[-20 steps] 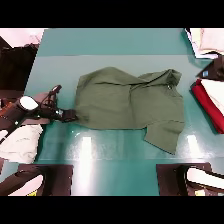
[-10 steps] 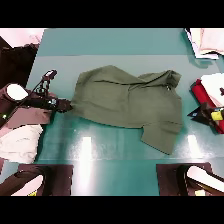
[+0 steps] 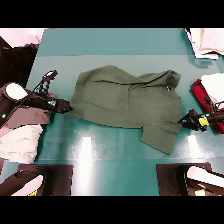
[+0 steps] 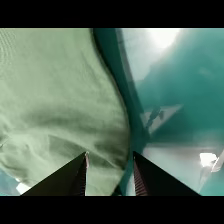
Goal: Fold the shirts.
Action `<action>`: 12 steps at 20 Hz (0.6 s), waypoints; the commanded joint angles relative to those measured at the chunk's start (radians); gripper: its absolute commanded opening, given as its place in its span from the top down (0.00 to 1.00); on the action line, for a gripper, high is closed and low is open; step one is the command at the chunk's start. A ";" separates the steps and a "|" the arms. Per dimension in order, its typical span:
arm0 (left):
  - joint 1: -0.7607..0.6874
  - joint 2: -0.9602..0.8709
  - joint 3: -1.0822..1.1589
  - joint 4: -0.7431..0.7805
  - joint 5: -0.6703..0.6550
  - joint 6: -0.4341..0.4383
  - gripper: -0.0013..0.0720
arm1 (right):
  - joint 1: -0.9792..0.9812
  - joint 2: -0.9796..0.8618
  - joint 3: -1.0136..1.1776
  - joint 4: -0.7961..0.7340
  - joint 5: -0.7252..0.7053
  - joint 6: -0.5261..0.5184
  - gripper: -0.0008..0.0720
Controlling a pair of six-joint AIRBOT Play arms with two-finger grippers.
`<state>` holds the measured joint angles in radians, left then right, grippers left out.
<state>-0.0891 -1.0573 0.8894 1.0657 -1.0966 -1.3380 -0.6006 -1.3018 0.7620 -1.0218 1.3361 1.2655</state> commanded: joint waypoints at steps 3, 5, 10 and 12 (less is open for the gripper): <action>0.000 0.001 0.001 -0.004 -0.002 -0.026 0.95 | 0.063 -0.006 -0.003 0.002 -0.054 -0.003 0.96; 0.000 0.001 0.033 0.001 0.022 -0.037 0.95 | 0.097 -0.005 0.020 0.009 -0.042 -0.003 0.96; 0.000 0.015 0.396 0.013 0.026 -0.042 0.95 | 0.200 0.158 0.261 0.211 -0.089 -0.003 0.96; 0.000 0.030 0.597 0.029 0.019 -0.042 0.95 | 0.230 0.255 0.420 0.283 -0.169 -0.002 0.96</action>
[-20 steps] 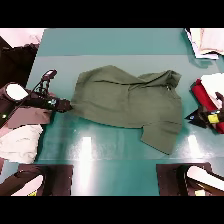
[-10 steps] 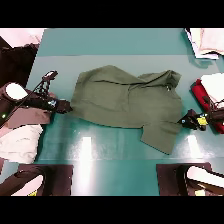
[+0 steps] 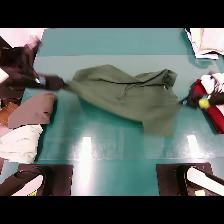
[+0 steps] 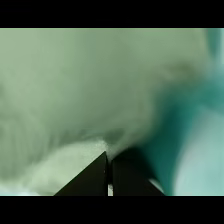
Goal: Fold the shirts.
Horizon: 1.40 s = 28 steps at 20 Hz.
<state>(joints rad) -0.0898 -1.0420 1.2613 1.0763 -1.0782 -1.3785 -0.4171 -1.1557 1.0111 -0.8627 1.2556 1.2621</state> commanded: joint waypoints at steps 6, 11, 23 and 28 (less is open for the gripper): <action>0.001 0.068 0.796 0.027 -0.016 -0.002 0.95 | 0.058 0.332 0.665 0.098 -0.296 0.001 0.96; 0.001 0.198 0.903 0.023 0.122 -0.003 0.95 | -0.087 0.431 0.914 0.021 -0.273 0.007 0.96; 0.001 0.151 0.478 0.177 -0.155 -0.109 0.95 | -0.171 0.034 0.989 -0.008 0.413 0.328 0.97; 0.001 -0.062 0.232 0.161 -0.240 -0.107 0.95 | 0.123 -0.166 0.811 -0.453 0.500 0.322 0.97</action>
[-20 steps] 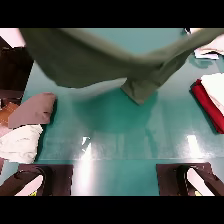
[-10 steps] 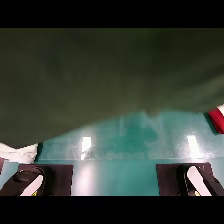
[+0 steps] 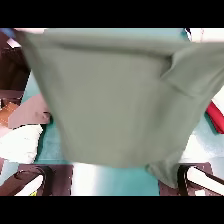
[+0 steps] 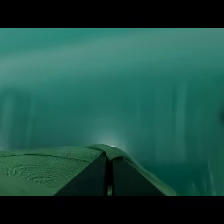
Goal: Fold the shirts.
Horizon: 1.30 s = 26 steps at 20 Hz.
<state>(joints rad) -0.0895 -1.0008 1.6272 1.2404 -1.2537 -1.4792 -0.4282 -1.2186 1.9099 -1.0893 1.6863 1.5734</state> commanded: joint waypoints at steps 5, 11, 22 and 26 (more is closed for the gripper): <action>0.001 -0.307 -0.207 0.000 0.140 0.042 0.95 | 0.258 -0.268 -0.145 -0.304 -0.201 0.002 0.97; 0.001 -0.416 -0.207 0.001 0.583 0.046 0.95 | 0.270 -0.382 -0.148 -0.301 -0.518 0.003 0.97; 0.001 -0.515 -0.206 0.054 0.523 0.047 0.95 | 0.281 -0.443 -0.149 -0.364 -0.425 -0.002 0.97; 0.001 -0.518 -0.208 0.135 0.274 0.047 0.95 | 0.323 -0.443 -0.149 -0.466 -0.206 -0.004 0.97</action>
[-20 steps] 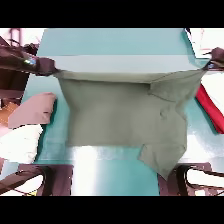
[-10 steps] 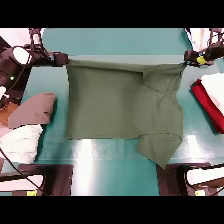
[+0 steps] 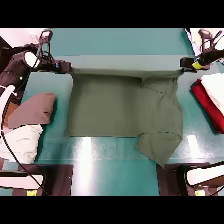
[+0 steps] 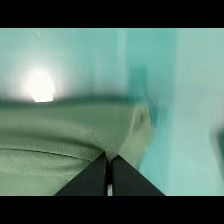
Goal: Fold the shirts.
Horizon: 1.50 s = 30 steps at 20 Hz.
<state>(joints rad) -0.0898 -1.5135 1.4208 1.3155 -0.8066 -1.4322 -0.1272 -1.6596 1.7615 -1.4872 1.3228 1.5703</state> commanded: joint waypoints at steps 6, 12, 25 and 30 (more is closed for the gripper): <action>0.001 -0.017 -0.018 0.110 -0.275 -0.001 0.95 | 0.044 0.038 -0.192 -0.083 0.150 0.021 0.96; 0.001 -0.031 -0.018 0.068 -0.302 -0.009 0.95 | 0.043 0.095 -0.328 -0.038 0.038 0.044 0.81; 0.069 0.137 -0.187 0.047 -0.598 0.001 0.40 | -0.080 0.297 -0.330 0.246 0.207 -0.122 0.62; 0.230 0.438 -0.637 -0.171 -0.464 0.029 0.40 | -0.114 0.409 -0.330 0.264 0.169 -0.133 0.62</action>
<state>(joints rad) 0.0589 -1.2171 0.9958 1.2964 -1.3273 -1.4326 -0.2234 -1.3090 1.4319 -1.2564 1.5047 1.4570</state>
